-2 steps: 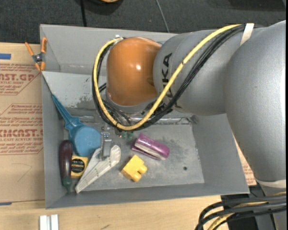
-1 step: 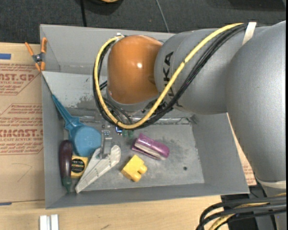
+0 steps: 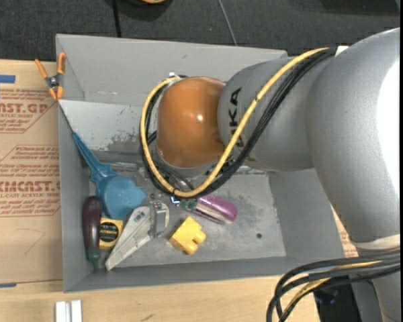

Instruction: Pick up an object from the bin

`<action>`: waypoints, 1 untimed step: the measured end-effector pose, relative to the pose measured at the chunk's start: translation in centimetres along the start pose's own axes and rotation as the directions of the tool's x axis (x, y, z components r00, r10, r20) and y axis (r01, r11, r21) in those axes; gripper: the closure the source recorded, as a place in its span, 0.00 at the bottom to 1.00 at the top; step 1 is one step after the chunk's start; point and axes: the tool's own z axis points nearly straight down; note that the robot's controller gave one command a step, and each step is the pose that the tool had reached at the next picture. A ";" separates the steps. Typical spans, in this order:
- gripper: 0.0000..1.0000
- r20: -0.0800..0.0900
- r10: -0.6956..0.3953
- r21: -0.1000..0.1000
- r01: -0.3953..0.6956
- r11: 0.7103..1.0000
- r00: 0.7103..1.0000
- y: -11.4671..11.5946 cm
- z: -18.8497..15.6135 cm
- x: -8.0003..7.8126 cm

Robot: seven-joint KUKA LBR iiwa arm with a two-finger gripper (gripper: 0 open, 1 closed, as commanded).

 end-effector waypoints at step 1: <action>0.00 -0.004 -0.114 0.000 0.114 0.994 0.993 -1.5 -0.7 3.9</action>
Offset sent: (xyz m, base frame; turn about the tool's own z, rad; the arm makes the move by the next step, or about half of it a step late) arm -0.0266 -0.0082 -0.0021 -0.2016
